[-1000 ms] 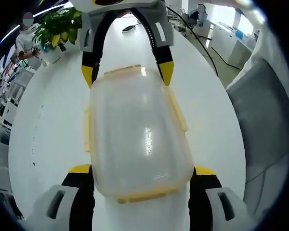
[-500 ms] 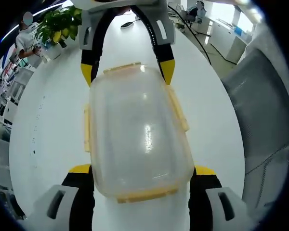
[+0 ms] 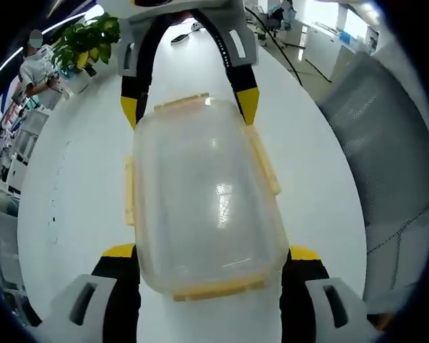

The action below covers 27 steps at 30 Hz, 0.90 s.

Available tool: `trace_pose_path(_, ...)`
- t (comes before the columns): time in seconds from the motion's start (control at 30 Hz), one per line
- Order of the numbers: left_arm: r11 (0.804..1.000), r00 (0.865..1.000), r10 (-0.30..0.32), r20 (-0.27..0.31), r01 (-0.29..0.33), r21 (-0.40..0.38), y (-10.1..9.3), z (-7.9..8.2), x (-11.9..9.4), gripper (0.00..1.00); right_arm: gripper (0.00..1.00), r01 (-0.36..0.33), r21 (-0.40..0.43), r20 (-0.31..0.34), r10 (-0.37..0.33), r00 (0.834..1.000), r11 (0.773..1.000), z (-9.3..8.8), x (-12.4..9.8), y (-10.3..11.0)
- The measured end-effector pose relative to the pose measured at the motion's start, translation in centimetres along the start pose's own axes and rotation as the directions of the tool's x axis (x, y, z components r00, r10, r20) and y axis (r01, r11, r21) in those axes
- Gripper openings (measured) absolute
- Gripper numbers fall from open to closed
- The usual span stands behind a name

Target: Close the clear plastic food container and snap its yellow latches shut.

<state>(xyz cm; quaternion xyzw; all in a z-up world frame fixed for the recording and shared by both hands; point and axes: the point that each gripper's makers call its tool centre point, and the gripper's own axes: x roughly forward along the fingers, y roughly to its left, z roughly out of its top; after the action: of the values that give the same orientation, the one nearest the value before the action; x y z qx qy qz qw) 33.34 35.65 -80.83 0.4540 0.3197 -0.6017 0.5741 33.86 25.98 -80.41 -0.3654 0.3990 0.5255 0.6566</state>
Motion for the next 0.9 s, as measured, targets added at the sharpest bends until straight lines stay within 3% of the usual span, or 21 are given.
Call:
trace_pose_path(0.53,0.998,0.999,0.02,0.024,-0.022,0.056,0.8,-1.2,0.0,0.78,0.73,0.024,0.042,-0.015,-0.023,1.0,0.999,0.8,0.4,0.1)
trace_pose_path(0.9,0.996,0.999,0.038,0.023,-0.04,0.082,2.6,-1.9,0.1,0.78,0.73,0.029,0.044,0.006,-0.029,1.0,0.999,1.4,0.7,-1.7)
